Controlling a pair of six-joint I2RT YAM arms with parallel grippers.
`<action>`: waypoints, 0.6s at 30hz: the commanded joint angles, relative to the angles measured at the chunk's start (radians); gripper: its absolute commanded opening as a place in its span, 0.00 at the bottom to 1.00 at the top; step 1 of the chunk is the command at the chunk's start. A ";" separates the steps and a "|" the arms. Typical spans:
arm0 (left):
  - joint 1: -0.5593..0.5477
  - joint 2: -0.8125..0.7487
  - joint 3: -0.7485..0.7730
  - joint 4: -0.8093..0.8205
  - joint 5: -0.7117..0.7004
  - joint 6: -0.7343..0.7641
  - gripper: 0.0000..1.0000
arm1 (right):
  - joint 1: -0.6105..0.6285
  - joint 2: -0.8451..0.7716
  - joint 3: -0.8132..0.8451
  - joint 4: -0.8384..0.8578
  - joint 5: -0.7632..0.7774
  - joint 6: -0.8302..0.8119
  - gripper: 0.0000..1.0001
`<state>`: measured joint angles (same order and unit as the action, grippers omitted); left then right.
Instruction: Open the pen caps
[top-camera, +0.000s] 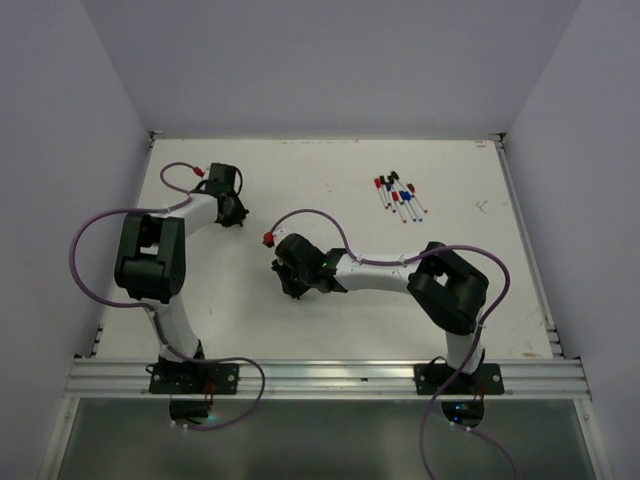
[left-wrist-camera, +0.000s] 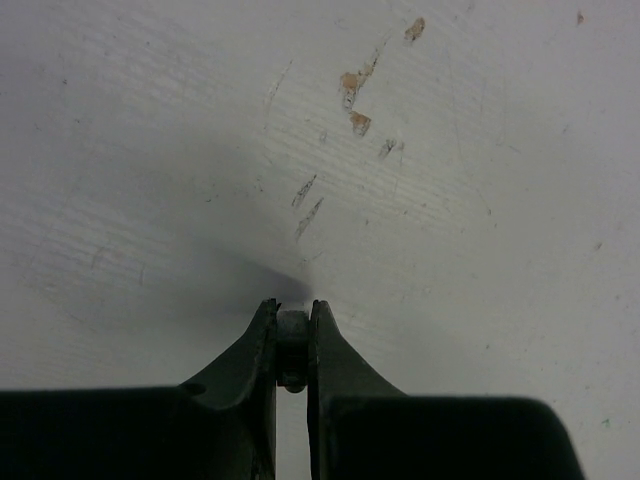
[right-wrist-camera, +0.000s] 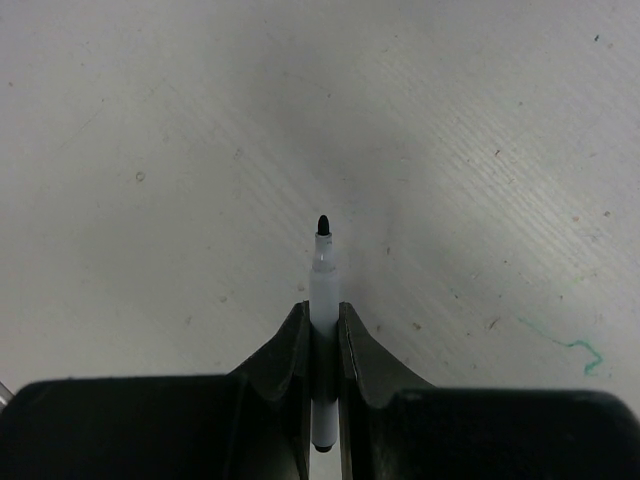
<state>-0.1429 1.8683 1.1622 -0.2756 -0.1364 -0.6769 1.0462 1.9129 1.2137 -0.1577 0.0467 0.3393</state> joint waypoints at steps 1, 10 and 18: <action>0.011 0.015 0.045 -0.016 -0.046 0.037 0.00 | -0.005 0.026 0.029 0.017 -0.022 -0.002 0.00; 0.016 0.026 -0.001 -0.010 -0.078 0.046 0.00 | -0.051 0.035 0.000 0.026 0.005 0.026 0.01; 0.019 0.051 -0.015 0.001 -0.078 0.039 0.00 | -0.052 0.048 0.001 0.010 -0.001 0.007 0.11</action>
<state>-0.1329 1.8870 1.1645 -0.2729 -0.1879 -0.6582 0.9886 1.9446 1.2129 -0.1532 0.0376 0.3546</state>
